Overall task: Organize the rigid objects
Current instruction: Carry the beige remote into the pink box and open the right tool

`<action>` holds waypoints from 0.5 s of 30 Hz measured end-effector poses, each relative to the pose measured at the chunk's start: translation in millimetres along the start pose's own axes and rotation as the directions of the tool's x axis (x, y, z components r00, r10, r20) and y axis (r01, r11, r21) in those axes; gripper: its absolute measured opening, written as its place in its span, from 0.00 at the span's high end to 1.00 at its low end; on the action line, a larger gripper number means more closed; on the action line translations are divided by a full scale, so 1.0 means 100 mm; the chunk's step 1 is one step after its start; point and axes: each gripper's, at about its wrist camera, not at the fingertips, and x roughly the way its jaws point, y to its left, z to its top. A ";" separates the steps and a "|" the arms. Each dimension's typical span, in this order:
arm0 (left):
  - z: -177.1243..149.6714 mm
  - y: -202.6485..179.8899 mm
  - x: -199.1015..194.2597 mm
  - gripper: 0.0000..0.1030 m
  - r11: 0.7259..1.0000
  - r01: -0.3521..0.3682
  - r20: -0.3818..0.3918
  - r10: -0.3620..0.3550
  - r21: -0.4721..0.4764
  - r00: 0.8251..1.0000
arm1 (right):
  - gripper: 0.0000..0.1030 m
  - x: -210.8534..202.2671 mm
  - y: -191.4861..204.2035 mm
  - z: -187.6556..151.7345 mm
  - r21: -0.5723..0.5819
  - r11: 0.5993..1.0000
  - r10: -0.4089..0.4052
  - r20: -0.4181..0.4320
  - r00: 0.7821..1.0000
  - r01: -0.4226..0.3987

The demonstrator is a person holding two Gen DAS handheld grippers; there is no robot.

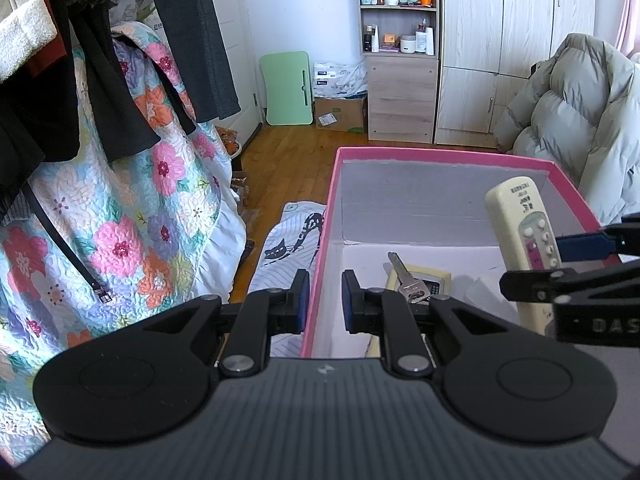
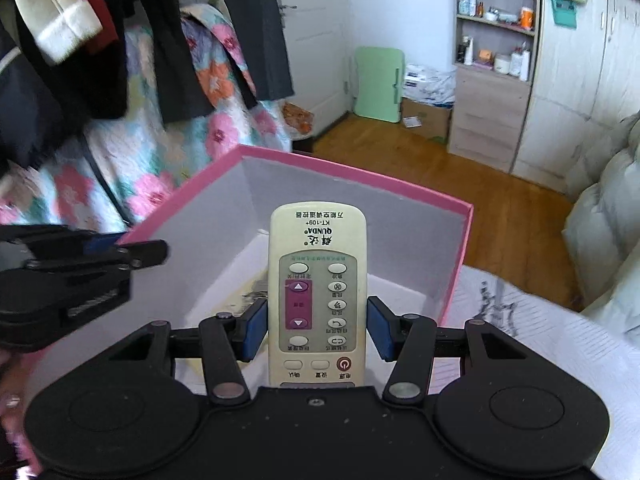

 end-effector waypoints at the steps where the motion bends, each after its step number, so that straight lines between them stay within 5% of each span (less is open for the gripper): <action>1: 0.00 0.00 0.00 0.86 1.000 0.001 0.000 -0.001 -0.001 1.000 | 0.44 0.02 0.02 0.00 -0.017 1.000 -0.018 -0.003 1.000 0.018; 4: 0.00 0.00 0.00 0.86 1.000 -0.001 0.000 0.001 0.001 1.000 | 0.41 0.02 0.06 0.01 -0.031 0.998 -0.046 0.014 0.999 0.047; 11: 0.00 0.00 0.00 0.85 1.000 0.007 0.002 -0.007 -0.001 1.000 | 0.35 -0.65 -0.03 -0.20 -0.006 1.000 -0.009 0.211 0.978 0.011; 15: 0.00 0.01 0.01 0.85 1.000 0.001 0.002 -0.001 0.005 1.000 | 0.34 -0.93 -0.30 -0.43 0.090 0.995 -0.062 0.214 0.975 0.043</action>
